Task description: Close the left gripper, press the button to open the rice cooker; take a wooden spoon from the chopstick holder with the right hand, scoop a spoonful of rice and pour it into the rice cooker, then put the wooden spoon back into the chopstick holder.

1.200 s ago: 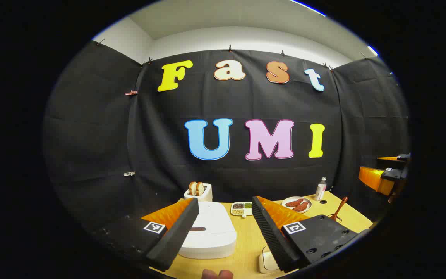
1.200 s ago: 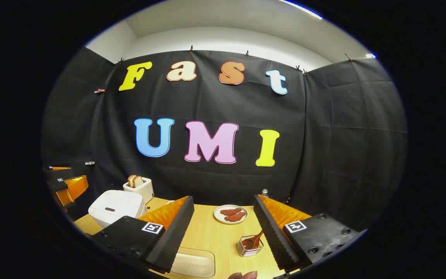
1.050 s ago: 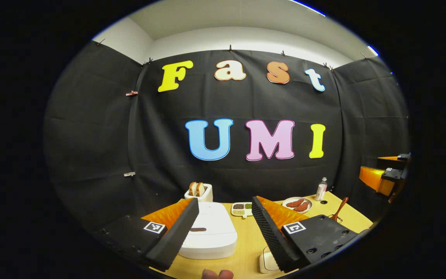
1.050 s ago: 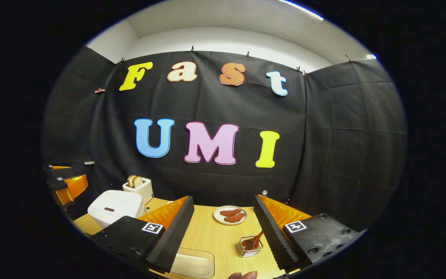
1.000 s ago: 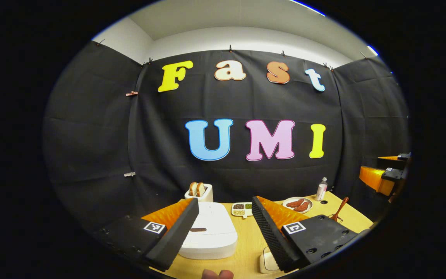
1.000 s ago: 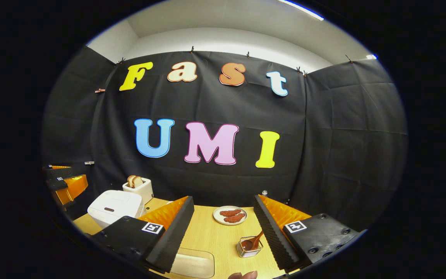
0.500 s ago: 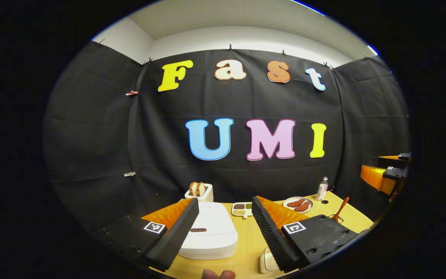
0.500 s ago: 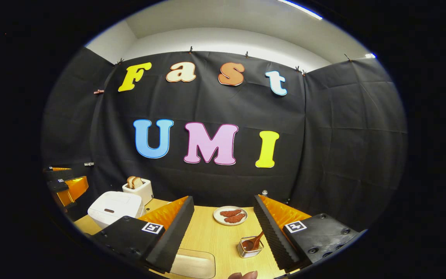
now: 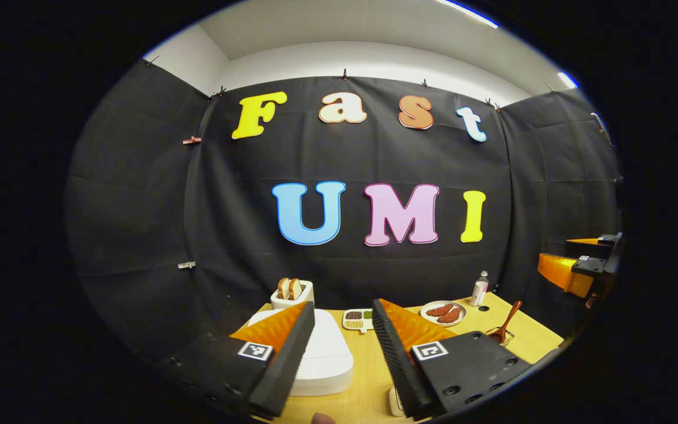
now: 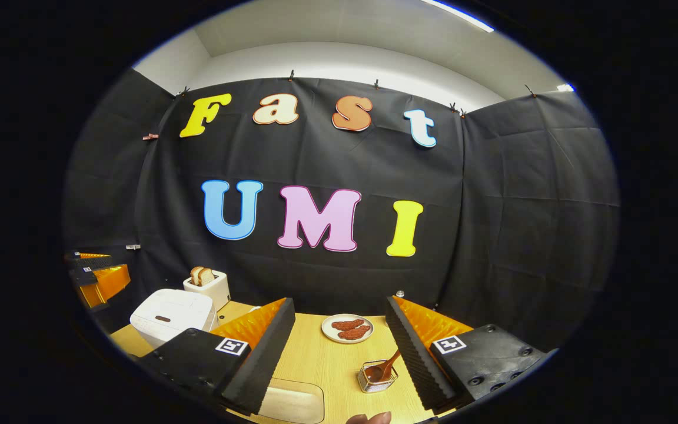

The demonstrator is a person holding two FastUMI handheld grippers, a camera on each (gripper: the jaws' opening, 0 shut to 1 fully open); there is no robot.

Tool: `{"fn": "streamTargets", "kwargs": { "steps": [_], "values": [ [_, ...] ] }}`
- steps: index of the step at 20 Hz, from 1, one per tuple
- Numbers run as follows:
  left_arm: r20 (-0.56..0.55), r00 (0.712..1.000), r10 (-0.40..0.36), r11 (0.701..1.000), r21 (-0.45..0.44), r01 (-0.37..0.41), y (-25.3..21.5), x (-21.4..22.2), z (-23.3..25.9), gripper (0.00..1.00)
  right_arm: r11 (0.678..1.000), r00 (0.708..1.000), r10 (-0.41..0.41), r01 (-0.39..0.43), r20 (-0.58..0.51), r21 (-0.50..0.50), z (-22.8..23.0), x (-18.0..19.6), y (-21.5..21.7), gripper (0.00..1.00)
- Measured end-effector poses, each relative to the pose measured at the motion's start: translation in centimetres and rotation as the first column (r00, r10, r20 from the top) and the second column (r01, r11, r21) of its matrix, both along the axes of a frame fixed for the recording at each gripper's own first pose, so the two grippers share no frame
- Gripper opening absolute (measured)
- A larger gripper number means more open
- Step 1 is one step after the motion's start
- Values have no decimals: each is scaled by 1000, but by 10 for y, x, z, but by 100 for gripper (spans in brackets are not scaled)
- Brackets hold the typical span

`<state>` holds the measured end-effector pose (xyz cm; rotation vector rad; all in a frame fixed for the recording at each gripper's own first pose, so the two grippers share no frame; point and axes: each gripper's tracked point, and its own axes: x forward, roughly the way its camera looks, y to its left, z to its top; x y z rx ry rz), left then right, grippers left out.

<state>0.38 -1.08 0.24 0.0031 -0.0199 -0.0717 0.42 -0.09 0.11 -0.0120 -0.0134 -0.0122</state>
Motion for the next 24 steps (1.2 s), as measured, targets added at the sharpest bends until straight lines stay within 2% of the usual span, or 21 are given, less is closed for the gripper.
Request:
{"fn": "streamTargets", "kwargs": {
  "steps": [1, 2, 4, 5, 7, 10, 12, 16, 20, 22, 24],
  "values": [
    [-9, 1000, -17, 1000, 8, 17, -3, 1, -3, 61, 1000, 1000, 1, -1, 1, 1, 0, 0, 0, 98],
    [-37, 999, -28, 999, 27, 29, -6, 2, -8, 57, 1000, 1000, 1, -1, 2, 3, 0, 1, 0, 98],
    [-86, 996, 12, 999, 53, -7, 5, -2, -20, 24, 1000, 1000, 3, -3, 0, 2, -2, 1, 2, 98],
    [-93, 995, 17, 999, 37, -14, 8, 7, -23, 7, 1000, 1000, 2, -2, -1, -1, -2, 0, 1, 98],
    [-98, 995, 14, 1000, 2, -14, 12, 5, -25, 6, 1000, 1000, -1, 1, 1, -3, -3, 0, 0, 98],
    [-132, 989, 62, 998, 35, -58, 42, 18, -38, 6, 1000, 1000, -4, 4, -1, 3, -4, 0, -3, 98],
    [-184, 980, 77, 997, 9, -77, 60, 32, -53, 6, 1000, 1000, -7, 7, -3, 3, -5, -2, -5, 98],
    [-318, 948, -3, 989, -144, -45, 83, 65, -97, 6, 1000, 1000, -27, 27, 8, -10, -2, -6, -16, 98],
    [-395, 916, -73, 969, -246, -29, 100, 94, -135, 6, 998, 998, -58, 58, 1, -9, -5, -9, -31, 98],
    [-413, 904, -114, 961, -278, -5, 101, 107, -147, 6, 997, 997, -75, 75, -3, -11, -7, -12, -39, 98],
    [-449, 884, -129, 962, -271, 3, 104, 119, -163, 6, 996, 996, -91, 91, -7, -12, -8, -13, -46, 98]
  ]
}}
